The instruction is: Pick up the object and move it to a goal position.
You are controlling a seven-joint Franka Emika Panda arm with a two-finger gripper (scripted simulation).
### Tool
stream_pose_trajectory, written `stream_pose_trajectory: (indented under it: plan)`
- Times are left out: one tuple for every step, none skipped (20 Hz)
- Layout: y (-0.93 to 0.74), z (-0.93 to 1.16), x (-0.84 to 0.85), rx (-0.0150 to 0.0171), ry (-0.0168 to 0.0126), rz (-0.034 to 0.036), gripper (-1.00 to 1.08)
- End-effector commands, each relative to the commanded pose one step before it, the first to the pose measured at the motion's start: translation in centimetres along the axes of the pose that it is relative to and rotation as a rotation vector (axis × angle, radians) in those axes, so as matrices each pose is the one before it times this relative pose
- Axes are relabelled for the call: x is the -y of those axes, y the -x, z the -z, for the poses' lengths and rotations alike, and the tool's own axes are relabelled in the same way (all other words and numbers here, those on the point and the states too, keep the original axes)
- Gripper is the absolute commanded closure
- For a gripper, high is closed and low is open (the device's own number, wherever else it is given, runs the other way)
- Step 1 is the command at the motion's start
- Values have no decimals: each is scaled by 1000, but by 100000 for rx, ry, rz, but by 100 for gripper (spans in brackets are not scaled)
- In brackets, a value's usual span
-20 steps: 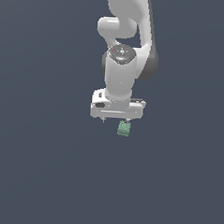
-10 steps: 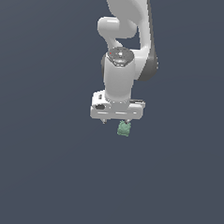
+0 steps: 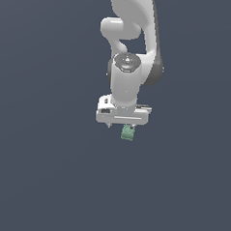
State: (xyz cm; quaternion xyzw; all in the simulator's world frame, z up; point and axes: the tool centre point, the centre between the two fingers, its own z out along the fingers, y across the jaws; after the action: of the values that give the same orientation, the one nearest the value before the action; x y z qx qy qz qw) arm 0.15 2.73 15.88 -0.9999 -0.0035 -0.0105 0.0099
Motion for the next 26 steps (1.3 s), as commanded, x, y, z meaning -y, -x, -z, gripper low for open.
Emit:
stream_pose_trajectory:
  plan:
    - [413, -771, 517, 274, 171, -2383, -92]
    - [207, -366, 232, 109, 90, -1199, -92]
    - [231, -393, 247, 115, 101, -1295, -92]
    - [257, -420, 259, 121, 113, -1394, -92]
    - [284, -446, 270, 127, 126, -1493, -92]
    - [313, -473, 280, 131, 138, -1591, -92]
    - [332, -481, 278, 130, 147, -1635, -92]
    - [322, -450, 253, 118, 143, -1541, -92]
    - [309, -418, 228, 107, 138, -1442, -92]
    - [295, -386, 205, 96, 132, -1341, -92]
    - [279, -354, 183, 86, 124, -1240, -92]
    - [261, -324, 162, 76, 117, -1142, -92]
    - [242, -293, 144, 67, 108, -1041, -92]
    - [222, -264, 125, 59, 100, -944, -92]
    - [201, -235, 110, 51, 90, -841, -92]
    - [179, -206, 93, 44, 80, -744, -92]
    - [157, -178, 78, 37, 70, -645, -92]
    - [134, -150, 65, 31, 60, -544, -92]
    - [110, -122, 52, 25, 49, -447, -92]
    - [87, -95, 42, 19, 38, -343, -92]
    - [62, -68, 28, 13, 28, -247, -92]
    - [36, -41, 14, 8, 17, -153, -92]
    - [13, -13, 6, 3, 5, -48, -92]
    - [-45, 56, -10, 49, -20, 378, -92]
    - [2, -34, 1, 0, 0, 0, -92]
    - [5, -102, 3, 0, 0, 0, -92]
